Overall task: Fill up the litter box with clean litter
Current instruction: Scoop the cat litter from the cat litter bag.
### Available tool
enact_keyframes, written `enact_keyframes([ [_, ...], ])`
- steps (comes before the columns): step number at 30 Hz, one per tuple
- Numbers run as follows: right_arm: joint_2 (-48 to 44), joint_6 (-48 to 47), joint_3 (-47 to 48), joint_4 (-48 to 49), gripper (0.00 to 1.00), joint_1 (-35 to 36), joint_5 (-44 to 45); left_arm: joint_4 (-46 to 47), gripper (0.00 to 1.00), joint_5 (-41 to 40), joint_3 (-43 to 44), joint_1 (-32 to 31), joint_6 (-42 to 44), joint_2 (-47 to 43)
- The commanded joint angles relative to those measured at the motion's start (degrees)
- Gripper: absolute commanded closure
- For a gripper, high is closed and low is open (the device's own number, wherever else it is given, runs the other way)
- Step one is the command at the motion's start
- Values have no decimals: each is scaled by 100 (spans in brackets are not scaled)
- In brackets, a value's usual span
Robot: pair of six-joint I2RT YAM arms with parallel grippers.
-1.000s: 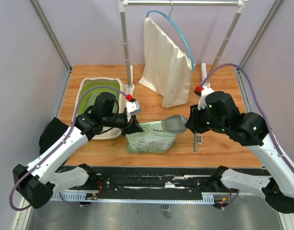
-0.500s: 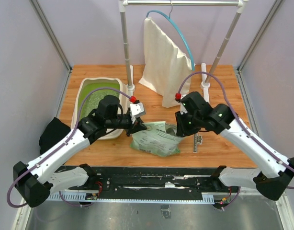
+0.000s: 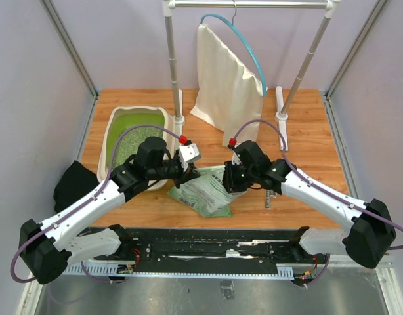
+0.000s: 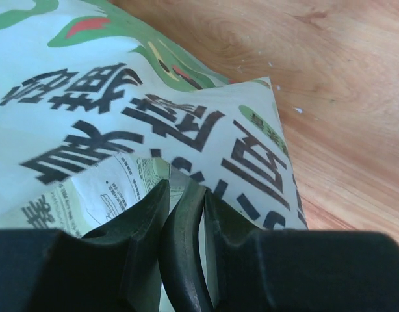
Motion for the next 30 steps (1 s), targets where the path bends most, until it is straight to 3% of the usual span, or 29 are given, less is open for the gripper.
enact_keyframes([
  [1, -268, 580, -648, 1042, 99, -215, -622, 421, 99, -26, -19, -25, -123, -37],
  [6, -664, 1627, -1513, 2404, 99, -655, -1292, 658, 100, 184, -4, -31, -438, -108],
  [14, -442, 2528, -2280, 3693, 99, -621, -700, 805, 100, 154, -69, -212, -941, -328],
  [20, 203, 2405, -1900, 4031, 99, -255, -917, 1103, 99, 17, -261, -301, -1169, -337],
  [30, 472, 3969, -2614, 6978, 99, -312, -1601, 1537, 100, 26, -370, -377, -1502, -428],
])
